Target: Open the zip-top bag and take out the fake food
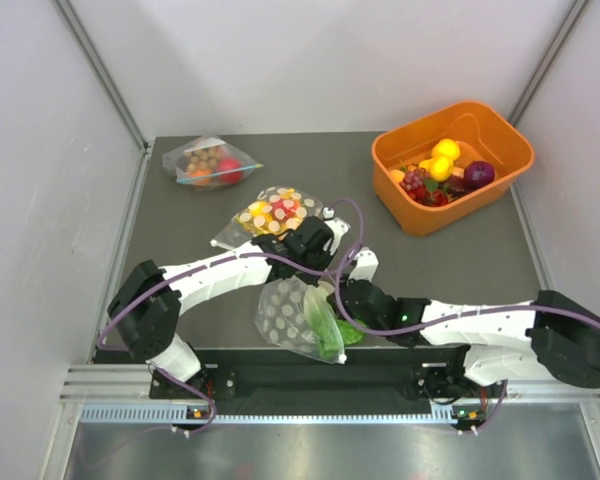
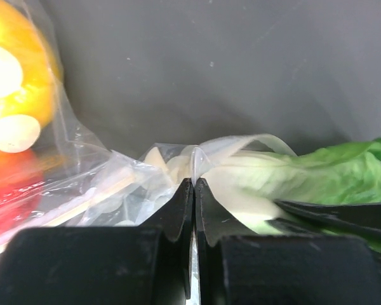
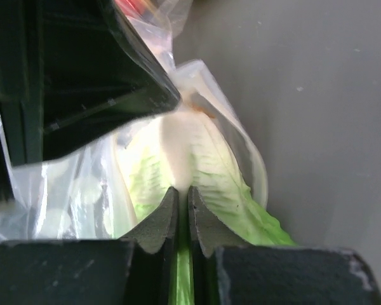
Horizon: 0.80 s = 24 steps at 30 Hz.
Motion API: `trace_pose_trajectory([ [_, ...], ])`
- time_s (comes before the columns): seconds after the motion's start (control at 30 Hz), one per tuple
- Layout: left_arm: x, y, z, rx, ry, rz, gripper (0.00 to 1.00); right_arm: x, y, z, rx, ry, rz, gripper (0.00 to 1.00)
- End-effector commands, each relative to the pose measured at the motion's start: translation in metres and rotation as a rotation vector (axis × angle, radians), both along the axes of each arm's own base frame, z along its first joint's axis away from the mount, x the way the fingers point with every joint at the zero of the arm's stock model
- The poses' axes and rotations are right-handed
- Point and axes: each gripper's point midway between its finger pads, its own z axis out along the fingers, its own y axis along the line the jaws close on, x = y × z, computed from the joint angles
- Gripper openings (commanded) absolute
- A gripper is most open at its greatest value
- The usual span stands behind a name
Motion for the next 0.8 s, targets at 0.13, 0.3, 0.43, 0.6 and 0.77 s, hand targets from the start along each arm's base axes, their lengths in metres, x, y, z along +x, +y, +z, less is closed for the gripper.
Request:
trace_pose_trajectory([
  [0.13,0.022,0.004,0.027,0.011,-0.136,0.038,0.01,-0.021,-0.044,-0.004,-0.029,0.019,0.009,0.00],
  [0.3,0.029,0.010,0.020,0.022,-0.114,0.067,0.01,-0.028,-0.062,0.011,0.006,-0.006,-0.017,0.00],
  [0.43,0.029,0.009,0.014,0.038,-0.099,0.061,0.00,-0.027,-0.078,0.015,0.014,-0.026,-0.068,0.00],
  [0.6,0.020,0.002,0.008,0.021,-0.056,0.011,0.00,-0.019,-0.094,0.031,0.076,-0.083,-0.151,0.00],
  [0.77,0.000,-0.021,0.010,-0.076,0.024,-0.124,0.00,-0.007,-0.101,0.055,0.143,-0.160,-0.220,0.00],
])
